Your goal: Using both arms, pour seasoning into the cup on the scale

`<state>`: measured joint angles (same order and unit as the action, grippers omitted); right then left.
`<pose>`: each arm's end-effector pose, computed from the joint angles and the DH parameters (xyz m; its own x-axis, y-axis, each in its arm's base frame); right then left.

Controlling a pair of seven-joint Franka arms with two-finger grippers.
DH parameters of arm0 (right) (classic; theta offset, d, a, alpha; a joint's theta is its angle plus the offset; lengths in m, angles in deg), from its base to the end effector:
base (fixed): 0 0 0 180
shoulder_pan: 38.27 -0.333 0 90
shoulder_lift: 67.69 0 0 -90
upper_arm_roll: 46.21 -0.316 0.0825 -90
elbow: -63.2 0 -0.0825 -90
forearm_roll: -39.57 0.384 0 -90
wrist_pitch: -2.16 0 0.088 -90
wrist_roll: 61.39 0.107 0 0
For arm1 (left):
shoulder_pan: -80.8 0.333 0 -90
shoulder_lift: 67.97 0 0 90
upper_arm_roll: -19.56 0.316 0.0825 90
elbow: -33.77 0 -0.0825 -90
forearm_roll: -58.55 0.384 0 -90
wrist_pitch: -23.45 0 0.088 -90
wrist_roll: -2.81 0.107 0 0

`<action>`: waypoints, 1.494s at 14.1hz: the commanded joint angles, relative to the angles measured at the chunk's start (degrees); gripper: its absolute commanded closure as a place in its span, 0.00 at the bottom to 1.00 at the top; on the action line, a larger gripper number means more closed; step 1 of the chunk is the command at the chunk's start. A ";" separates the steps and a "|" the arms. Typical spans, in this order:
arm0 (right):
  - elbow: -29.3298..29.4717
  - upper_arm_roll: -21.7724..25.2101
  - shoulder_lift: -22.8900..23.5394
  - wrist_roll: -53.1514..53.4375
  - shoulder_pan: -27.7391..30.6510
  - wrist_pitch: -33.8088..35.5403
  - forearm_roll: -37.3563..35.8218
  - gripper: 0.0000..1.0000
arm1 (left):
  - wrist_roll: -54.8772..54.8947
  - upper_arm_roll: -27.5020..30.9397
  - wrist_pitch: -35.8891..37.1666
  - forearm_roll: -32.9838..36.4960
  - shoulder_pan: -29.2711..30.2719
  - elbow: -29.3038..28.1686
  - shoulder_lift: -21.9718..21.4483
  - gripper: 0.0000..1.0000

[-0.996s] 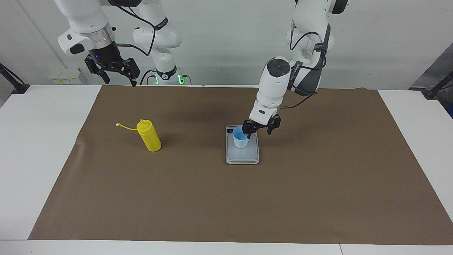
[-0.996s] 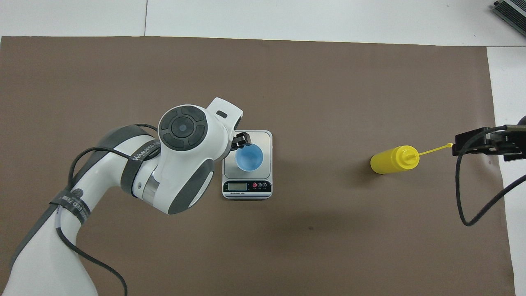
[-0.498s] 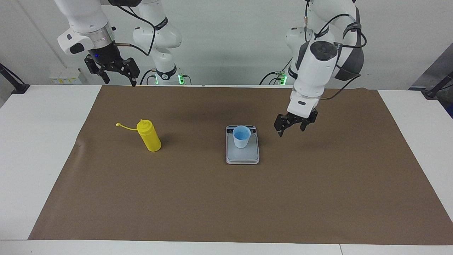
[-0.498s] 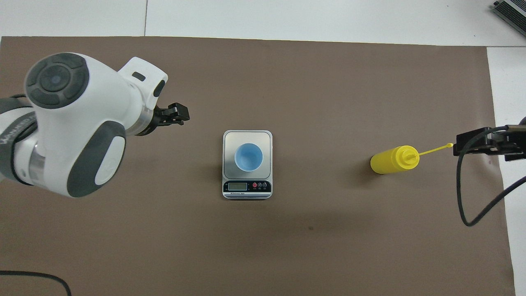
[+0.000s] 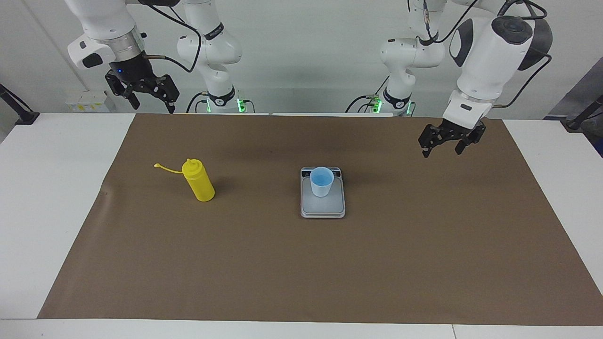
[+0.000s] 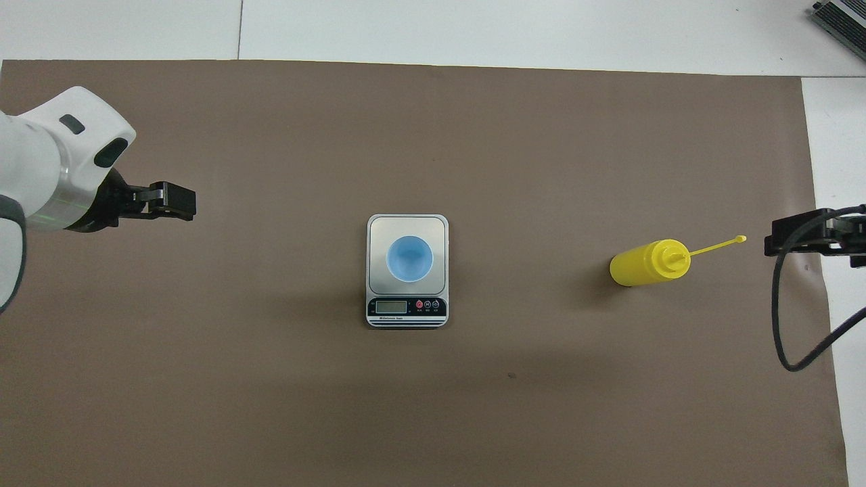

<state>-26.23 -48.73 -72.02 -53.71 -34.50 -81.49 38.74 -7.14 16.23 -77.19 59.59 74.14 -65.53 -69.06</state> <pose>0.5191 -0.0120 0.6601 0.9873 -0.1570 -0.0228 -0.1565 -0.9875 0.0210 0.5525 -0.0960 0.5742 0.9990 -0.0039 0.0450 -0.0034 -0.9999 -0.0115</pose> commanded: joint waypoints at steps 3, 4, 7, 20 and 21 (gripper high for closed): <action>-1.54 -0.21 -1.82 0.32 0.80 -0.56 1.01 0.00 | 11.78 -0.36 3.25 0.19 5.07 0.93 -1.72 0.00; -1.45 0.23 -1.82 0.23 1.24 -0.64 1.01 0.00 | 12.49 -0.36 3.60 0.19 5.51 2.07 -1.46 0.00; -1.80 0.50 -1.99 0.05 1.86 -1.08 1.01 0.00 | 12.67 -0.28 7.72 -0.68 6.04 7.78 0.03 0.00; -1.80 0.50 -2.00 -0.21 1.86 -0.99 1.01 0.00 | 13.90 -0.63 11.34 -4.12 8.06 8.42 -0.49 0.00; -1.80 0.50 -2.00 -0.12 1.86 -1.08 1.09 0.00 | 13.38 -0.63 10.82 -4.12 7.98 8.33 -0.49 0.00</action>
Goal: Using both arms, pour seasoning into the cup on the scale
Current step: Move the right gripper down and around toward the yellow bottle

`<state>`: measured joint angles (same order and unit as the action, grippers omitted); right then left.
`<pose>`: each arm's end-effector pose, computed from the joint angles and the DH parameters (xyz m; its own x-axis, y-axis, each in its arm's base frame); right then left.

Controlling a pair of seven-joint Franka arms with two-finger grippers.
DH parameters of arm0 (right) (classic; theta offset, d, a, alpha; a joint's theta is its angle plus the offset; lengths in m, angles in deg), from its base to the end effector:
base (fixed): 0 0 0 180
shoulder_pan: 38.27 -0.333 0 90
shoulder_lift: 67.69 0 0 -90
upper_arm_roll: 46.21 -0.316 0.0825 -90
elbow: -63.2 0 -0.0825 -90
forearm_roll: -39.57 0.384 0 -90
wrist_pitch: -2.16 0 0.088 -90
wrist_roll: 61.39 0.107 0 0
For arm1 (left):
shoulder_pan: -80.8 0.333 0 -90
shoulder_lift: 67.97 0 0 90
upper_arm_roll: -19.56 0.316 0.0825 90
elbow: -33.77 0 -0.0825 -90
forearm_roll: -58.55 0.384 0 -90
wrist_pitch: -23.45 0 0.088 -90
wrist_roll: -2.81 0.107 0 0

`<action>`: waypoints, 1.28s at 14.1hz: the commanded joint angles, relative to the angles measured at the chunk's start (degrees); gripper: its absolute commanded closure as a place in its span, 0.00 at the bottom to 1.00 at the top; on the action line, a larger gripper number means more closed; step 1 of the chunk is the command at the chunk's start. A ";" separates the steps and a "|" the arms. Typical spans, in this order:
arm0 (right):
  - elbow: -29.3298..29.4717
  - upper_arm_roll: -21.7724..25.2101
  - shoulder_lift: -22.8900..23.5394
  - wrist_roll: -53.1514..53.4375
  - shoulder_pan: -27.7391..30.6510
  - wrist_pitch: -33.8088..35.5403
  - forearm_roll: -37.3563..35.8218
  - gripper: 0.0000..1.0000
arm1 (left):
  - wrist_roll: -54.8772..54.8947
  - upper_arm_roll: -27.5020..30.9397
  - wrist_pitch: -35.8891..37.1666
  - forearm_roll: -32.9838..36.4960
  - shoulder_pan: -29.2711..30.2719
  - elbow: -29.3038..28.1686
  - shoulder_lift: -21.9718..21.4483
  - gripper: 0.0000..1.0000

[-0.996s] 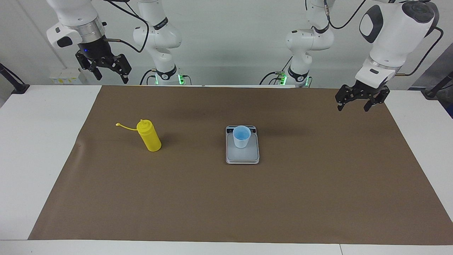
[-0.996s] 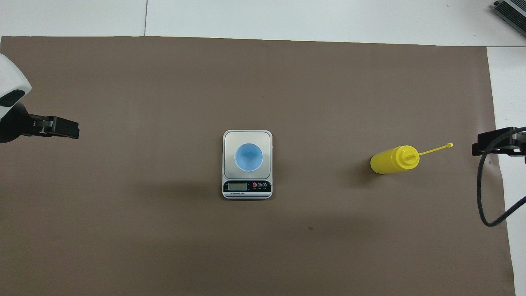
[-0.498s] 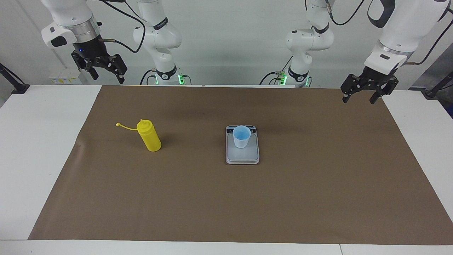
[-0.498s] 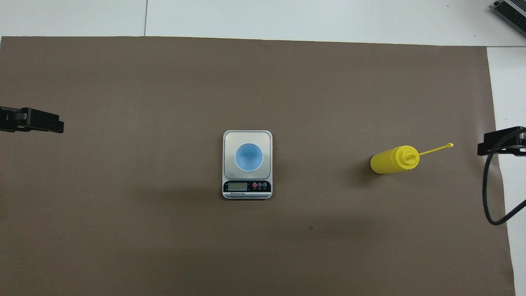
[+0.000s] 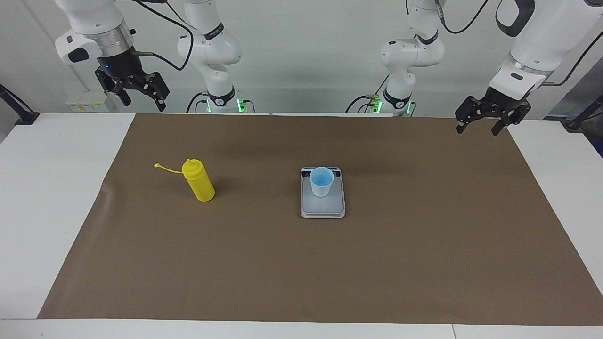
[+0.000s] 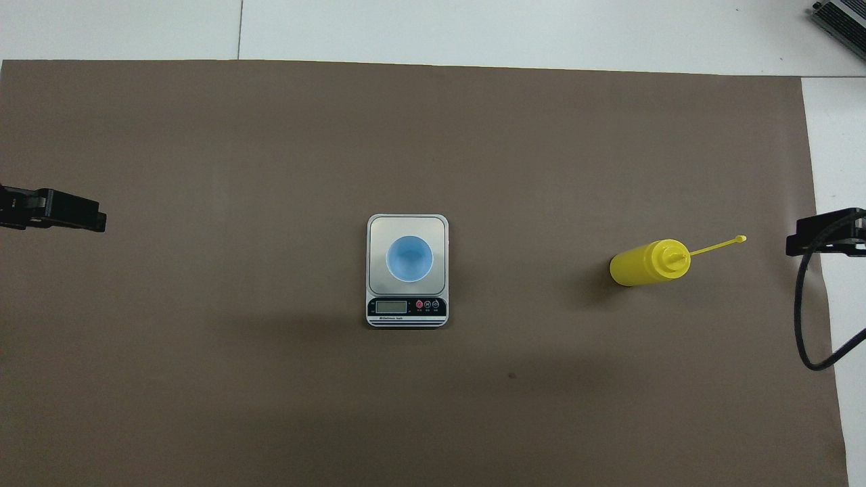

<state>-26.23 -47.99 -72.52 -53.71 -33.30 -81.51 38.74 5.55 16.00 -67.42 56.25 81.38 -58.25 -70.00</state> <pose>0.5155 -0.0296 0.6647 0.9816 -0.1903 -0.0138 -0.1900 -0.9816 0.0191 0.5439 -0.0332 0.6287 0.9949 -0.0990 0.0171 -0.0996 -0.9943 0.0372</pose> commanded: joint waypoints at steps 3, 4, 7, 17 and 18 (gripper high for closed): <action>-1.71 -0.24 -1.50 -0.30 0.74 -1.15 1.01 0.00 | 0.51 -0.30 0.86 -0.77 1.00 1.05 0.36 0.00; -1.80 -0.24 -1.50 -0.82 0.74 -1.24 1.01 0.00 | 0.51 -0.30 0.86 -0.77 1.18 1.05 0.36 0.00; -5.82 0.19 -2.81 -6.42 2.40 -5.61 1.09 0.00 | 0.60 -0.30 0.95 -0.77 1.18 0.96 0.36 0.00; -25.96 2.30 -9.67 -53.24 16.03 -19.86 10.65 0.00 | 0.86 -0.30 0.78 -0.95 2.06 0.00 -0.08 0.00; -28.06 3.26 -10.45 -57.91 16.21 -21.61 11.89 0.00 | 0.77 -0.30 0.95 -0.95 1.97 0.00 -0.08 0.00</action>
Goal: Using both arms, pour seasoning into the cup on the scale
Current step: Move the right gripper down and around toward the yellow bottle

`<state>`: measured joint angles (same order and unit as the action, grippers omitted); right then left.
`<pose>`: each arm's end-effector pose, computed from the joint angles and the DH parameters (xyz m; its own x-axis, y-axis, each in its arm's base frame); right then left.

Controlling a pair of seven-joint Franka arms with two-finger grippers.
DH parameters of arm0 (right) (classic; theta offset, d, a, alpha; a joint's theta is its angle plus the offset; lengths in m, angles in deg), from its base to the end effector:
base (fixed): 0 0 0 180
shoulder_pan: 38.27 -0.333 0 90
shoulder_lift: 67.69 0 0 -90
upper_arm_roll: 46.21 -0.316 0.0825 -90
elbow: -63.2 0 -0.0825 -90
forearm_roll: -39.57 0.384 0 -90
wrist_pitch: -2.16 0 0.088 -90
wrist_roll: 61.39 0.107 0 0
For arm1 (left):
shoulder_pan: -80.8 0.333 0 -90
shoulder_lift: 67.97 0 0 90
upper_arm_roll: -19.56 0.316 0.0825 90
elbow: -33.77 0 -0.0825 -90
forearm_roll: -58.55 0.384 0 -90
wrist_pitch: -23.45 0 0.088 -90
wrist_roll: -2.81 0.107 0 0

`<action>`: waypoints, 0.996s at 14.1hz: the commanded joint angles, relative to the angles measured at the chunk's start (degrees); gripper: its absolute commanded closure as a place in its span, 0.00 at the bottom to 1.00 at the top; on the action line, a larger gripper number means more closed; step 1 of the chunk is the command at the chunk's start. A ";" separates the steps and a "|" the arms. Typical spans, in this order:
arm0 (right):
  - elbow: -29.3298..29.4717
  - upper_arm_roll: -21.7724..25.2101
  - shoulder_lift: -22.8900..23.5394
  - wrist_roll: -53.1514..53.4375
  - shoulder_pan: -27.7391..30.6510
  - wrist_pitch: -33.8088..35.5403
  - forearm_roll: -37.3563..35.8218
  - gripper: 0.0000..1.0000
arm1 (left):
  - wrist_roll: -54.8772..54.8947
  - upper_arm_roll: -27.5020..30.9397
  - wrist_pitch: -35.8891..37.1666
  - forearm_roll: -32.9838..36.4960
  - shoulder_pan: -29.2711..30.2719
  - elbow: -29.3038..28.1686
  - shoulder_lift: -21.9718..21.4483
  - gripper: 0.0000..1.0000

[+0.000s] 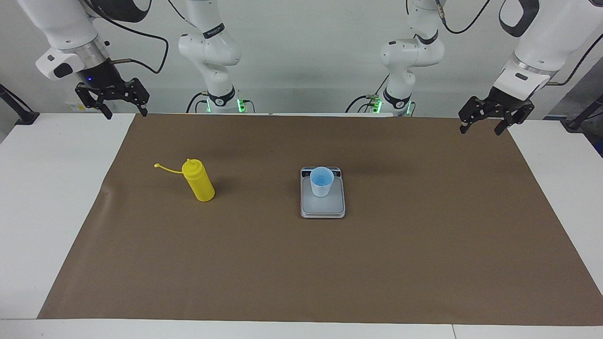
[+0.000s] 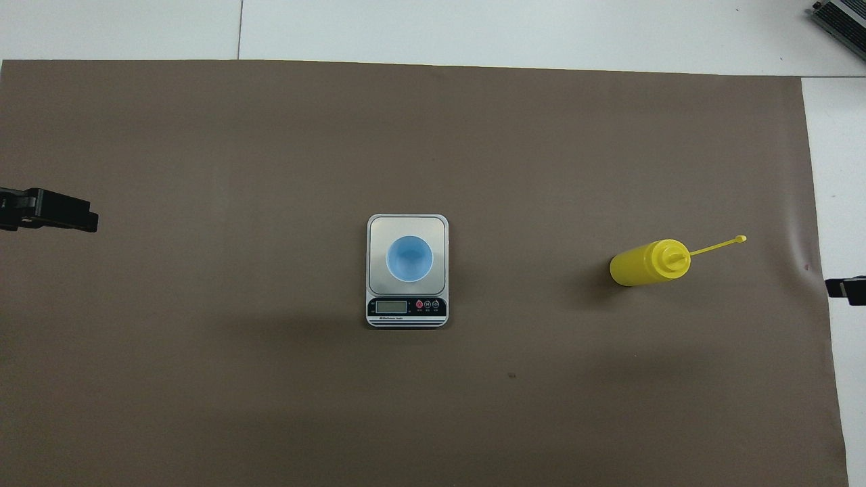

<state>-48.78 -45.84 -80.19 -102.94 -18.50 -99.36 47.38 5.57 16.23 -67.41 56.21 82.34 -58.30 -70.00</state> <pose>0.4700 -0.1600 0.5745 0.9351 0.3353 0.1151 0.3451 -0.9352 -0.0790 0.5444 -0.0219 0.6283 0.9968 -0.0787 0.0161 -0.0792 -0.9961 0.0380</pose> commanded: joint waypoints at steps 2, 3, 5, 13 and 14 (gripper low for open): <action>-9.73 3.14 -4.72 -16.86 1.41 -6.49 5.18 0.00 | 0.67 -0.54 1.55 -0.91 1.09 -0.05 -0.17 0.00; -11.31 4.02 -5.08 -18.63 1.41 -7.29 7.72 0.00 | 0.67 -0.54 1.56 -0.91 1.09 -0.05 -0.17 0.00; -13.51 6.21 -4.99 -23.72 1.76 -8.17 11.42 0.00 | 0.67 -0.54 1.47 -0.82 1.09 -0.05 -0.26 0.00; -21.34 7.10 -5.35 -42.53 6.07 -11.50 25.13 0.00 | 0.67 -0.54 1.20 -0.82 1.27 -0.05 -0.17 0.00; -22.48 7.10 -5.34 -44.73 5.98 -12.47 27.33 0.00 | 0.67 -0.54 1.20 -0.74 1.18 -0.05 -0.17 0.00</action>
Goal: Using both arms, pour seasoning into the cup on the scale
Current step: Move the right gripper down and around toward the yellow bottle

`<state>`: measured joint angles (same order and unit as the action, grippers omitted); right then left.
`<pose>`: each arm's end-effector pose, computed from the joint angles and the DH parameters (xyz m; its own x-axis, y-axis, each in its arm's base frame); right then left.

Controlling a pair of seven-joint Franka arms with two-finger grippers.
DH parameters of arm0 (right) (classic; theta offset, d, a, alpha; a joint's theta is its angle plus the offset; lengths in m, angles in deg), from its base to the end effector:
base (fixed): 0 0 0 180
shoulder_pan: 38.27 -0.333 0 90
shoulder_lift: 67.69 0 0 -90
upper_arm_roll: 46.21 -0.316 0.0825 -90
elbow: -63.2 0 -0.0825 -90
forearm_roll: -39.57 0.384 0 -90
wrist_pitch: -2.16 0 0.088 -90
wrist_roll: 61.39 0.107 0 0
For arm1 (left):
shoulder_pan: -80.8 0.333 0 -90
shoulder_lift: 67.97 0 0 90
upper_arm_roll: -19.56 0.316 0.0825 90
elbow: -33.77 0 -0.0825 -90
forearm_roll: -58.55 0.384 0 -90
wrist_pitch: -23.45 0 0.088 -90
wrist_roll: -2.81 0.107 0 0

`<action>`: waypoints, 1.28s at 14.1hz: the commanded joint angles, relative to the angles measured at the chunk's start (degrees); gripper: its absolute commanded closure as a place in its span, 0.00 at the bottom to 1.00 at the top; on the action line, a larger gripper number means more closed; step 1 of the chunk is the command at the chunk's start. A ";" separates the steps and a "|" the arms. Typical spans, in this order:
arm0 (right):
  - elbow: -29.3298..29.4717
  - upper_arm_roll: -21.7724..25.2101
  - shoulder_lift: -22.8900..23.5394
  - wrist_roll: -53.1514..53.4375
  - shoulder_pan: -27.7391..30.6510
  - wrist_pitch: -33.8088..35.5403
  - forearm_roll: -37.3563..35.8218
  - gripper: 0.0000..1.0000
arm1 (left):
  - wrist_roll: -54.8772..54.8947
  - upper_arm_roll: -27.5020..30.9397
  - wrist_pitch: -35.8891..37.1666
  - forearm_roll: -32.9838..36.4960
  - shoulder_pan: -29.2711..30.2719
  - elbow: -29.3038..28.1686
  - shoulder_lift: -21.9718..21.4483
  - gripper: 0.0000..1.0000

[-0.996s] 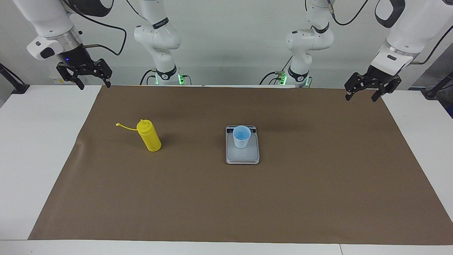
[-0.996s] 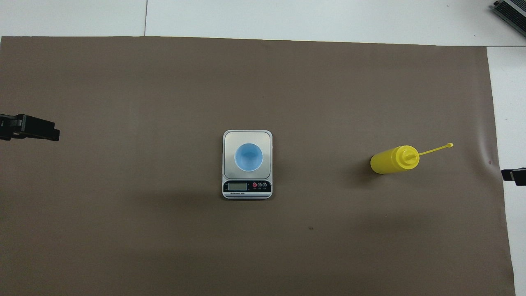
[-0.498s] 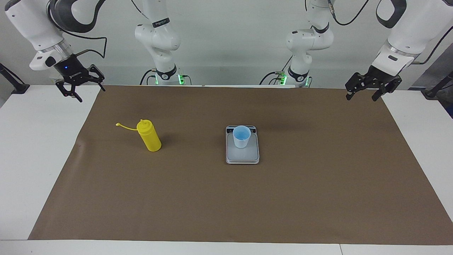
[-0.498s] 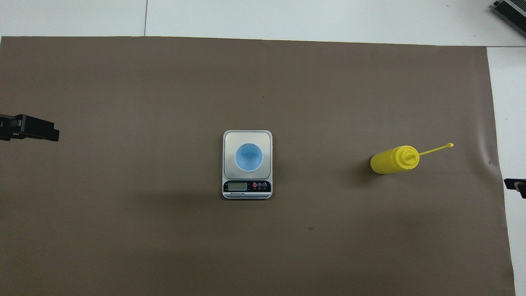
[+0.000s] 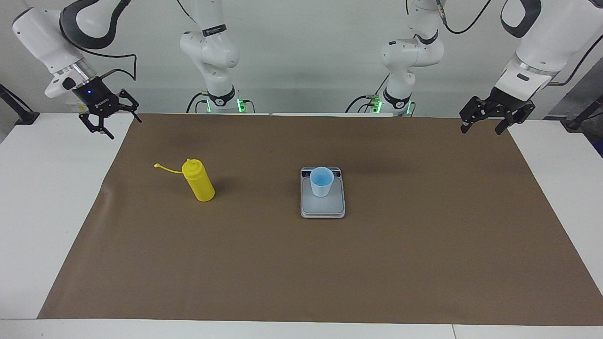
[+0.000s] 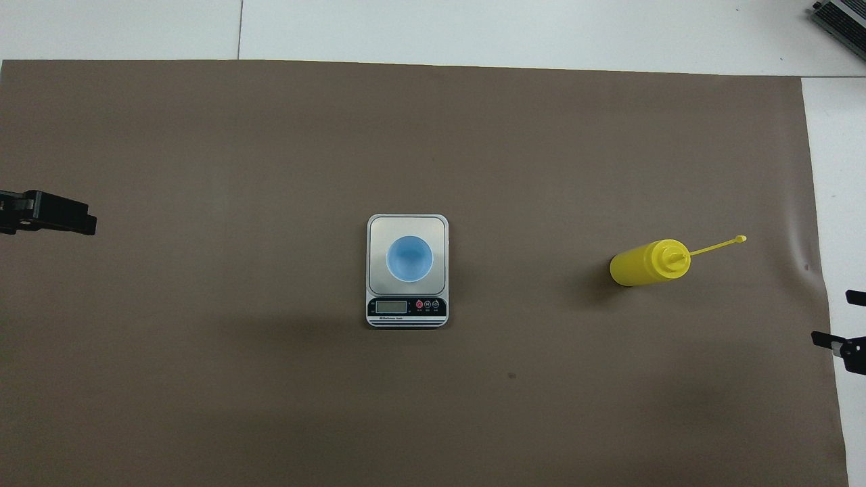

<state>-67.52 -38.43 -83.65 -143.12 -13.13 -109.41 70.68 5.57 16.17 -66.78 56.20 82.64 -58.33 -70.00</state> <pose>0.4050 -0.2241 0.4707 0.7323 0.4843 0.4787 0.6230 -0.7603 -0.1838 0.5433 -0.0197 0.6270 0.9972 -0.0749 0.0046 -0.0750 -0.9964 0.0387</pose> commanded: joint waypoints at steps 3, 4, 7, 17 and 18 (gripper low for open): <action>-6.91 -0.30 -1.79 -10.71 0.35 -4.70 9.14 0.00 | 0.76 -0.47 0.58 -0.72 0.89 -0.01 -0.17 0.00; -7.53 -0.30 -1.79 -12.20 0.18 -5.15 10.28 0.00 | 0.67 -0.47 0.58 -0.72 0.97 -0.01 -0.26 0.00; -10.42 -0.39 -0.39 -19.22 0.00 -7.16 17.91 0.00 | 0.67 -0.47 0.58 -0.72 0.89 -0.01 -0.17 0.00; -14.04 -0.39 5.41 -36.73 -4.22 -10.34 34.53 0.00 | 0.67 -0.47 0.58 -0.72 0.89 -0.01 -0.26 0.00; -14.12 -0.48 6.46 -37.00 -4.65 -9.82 36.03 0.00 | 0.67 -0.47 0.58 -0.72 0.89 -0.01 -0.17 0.00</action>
<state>-80.88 -38.74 -78.69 -177.21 -17.24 -118.58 103.33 5.57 16.16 -66.78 56.20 82.64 -58.33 -70.00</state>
